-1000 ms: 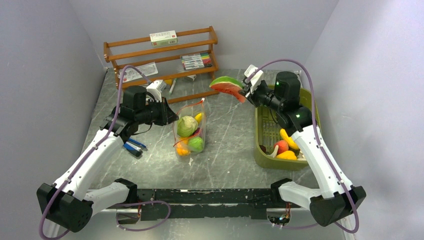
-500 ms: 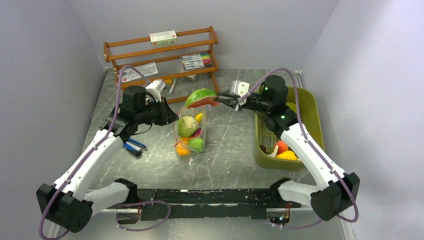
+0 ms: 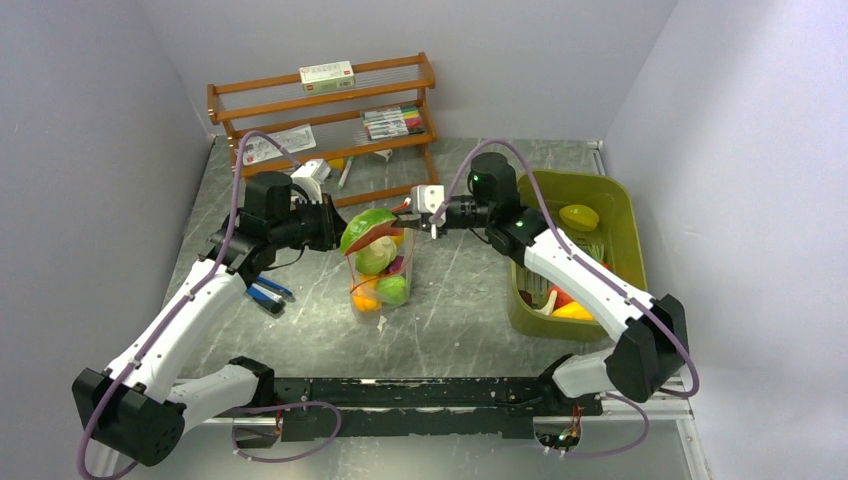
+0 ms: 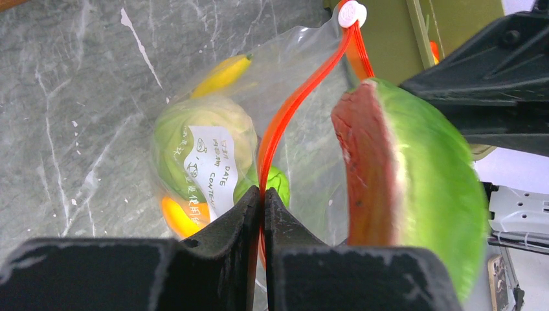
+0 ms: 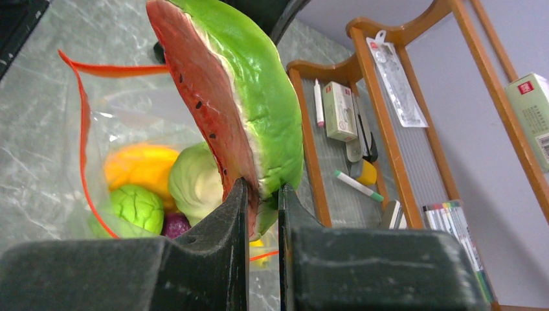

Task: Place the food in the zip-top bag and seal the zipper
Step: Place the fake fruit in the zipper food storage bag.

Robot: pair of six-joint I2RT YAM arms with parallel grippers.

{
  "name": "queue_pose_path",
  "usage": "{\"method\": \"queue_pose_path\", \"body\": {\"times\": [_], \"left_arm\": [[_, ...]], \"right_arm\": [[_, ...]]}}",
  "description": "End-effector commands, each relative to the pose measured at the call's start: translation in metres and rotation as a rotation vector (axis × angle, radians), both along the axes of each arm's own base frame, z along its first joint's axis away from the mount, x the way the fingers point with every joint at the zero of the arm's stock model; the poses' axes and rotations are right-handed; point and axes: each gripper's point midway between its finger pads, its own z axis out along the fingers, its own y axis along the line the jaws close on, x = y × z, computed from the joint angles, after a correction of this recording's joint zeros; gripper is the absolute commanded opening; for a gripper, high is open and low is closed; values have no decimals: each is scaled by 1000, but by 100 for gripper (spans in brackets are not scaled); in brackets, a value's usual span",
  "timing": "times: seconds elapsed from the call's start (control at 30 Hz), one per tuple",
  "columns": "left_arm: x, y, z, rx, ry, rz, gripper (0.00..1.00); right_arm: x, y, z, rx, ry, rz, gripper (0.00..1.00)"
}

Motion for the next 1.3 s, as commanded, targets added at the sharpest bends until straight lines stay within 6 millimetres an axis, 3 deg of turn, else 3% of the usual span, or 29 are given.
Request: {"method": "queue_pose_path", "body": {"times": [0.0,0.13,0.3,0.57,0.8,0.97,1.1,1.27], "left_arm": [[2,-1,23,-31,-58,-1,7],[1,-1,19,-31,-47,3,7],[1,0,13,-26,-43,9,7],[2,3,11,-11,-45,17,7],[1,2,14,-19,-47,16,7],[1,2,13,-20,-46,16,7],[1,1,12,-22,-44,13,7],[1,1,12,-24,-43,12,7]], "right_arm": [[7,-2,-10,-85,-96,14,0],[13,-9,-26,-185,-120,7,0],[19,-14,-20,-210,-149,-20,0],[19,-16,-37,-308,-154,-8,0],[12,-8,-36,-317,-169,-16,36],[10,-8,-14,-195,-123,-104,52],[11,-12,2,-96,-51,-210,59],[3,-13,26,75,136,-300,59]]}}
